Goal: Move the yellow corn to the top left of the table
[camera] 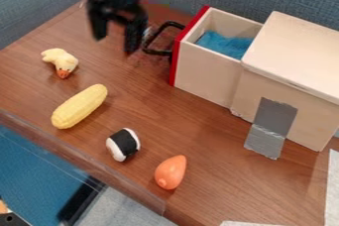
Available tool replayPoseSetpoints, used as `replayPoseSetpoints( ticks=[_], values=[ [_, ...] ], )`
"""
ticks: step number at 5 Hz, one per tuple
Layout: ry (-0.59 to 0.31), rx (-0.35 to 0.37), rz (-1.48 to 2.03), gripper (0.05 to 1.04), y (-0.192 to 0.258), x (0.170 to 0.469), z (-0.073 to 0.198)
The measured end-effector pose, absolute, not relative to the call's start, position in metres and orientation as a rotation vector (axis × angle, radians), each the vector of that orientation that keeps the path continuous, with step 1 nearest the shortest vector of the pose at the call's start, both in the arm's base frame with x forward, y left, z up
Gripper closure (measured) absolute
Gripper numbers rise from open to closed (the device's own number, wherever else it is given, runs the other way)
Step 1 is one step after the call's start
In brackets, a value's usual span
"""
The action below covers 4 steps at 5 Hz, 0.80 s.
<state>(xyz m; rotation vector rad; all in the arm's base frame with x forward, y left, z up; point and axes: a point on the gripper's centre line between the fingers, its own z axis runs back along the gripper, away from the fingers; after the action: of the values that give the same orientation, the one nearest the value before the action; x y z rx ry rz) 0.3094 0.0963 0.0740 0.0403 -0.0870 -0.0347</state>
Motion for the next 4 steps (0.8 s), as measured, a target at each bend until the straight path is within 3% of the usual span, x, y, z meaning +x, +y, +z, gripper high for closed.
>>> replayPoseSetpoints(
  ticks=[2,4],
  values=[
    [-0.039,0.067,-0.118,0.082,0.101,0.256,0.042],
    [0.044,0.144,-0.099,0.082,0.113,0.242,0.021]
  ],
)
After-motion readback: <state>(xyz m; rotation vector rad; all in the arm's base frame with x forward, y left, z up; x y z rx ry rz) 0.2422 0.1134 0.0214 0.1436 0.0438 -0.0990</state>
